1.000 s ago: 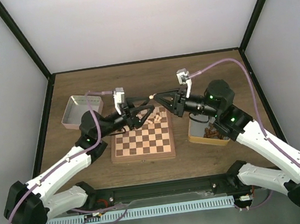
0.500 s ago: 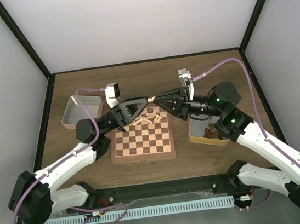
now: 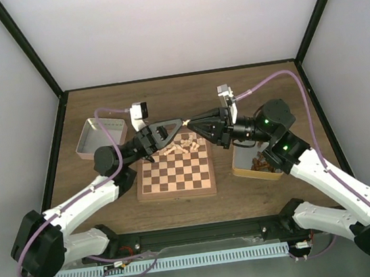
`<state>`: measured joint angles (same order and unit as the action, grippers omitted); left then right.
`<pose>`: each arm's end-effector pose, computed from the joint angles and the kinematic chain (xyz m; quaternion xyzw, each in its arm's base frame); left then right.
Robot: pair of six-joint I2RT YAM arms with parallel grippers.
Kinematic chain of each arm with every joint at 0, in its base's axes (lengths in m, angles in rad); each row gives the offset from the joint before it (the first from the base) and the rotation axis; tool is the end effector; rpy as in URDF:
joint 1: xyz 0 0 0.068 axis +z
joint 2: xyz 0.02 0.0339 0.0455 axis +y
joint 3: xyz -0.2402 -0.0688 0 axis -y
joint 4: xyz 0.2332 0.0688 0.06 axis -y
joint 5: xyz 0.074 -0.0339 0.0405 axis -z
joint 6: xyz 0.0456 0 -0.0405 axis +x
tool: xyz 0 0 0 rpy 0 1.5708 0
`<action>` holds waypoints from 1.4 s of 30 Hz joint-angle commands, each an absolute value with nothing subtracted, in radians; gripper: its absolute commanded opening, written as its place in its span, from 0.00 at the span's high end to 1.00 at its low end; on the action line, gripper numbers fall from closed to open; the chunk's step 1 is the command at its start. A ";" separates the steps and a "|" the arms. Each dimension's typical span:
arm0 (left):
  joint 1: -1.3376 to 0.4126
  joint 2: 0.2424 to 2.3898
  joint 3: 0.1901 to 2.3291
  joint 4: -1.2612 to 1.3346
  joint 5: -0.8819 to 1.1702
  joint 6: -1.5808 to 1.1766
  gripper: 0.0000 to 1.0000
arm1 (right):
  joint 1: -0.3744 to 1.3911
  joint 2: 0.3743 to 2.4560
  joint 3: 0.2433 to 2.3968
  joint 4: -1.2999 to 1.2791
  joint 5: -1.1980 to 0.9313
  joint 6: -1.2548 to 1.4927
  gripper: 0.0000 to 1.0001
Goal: Set up the chess pieces on the board
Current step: Adjust the chess piece, then pick up the chess piece from the chessboard.
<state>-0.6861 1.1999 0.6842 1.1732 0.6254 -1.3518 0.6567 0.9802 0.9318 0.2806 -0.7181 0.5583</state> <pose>0.1790 -0.1811 0.3424 0.1239 0.4867 -0.7984 0.3322 0.1619 0.1627 0.3866 -0.3038 0.5666 0.5981 0.4784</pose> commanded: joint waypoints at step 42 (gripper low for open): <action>-0.675 0.868 0.795 -0.277 -0.323 -0.377 0.96 | 0.765 2.029 1.612 -0.495 -0.211 0.420 0.61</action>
<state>-0.6800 0.8822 0.8093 -0.2863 -0.3229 -0.3977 0.7517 1.9854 1.5299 -0.4107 -0.2157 0.4641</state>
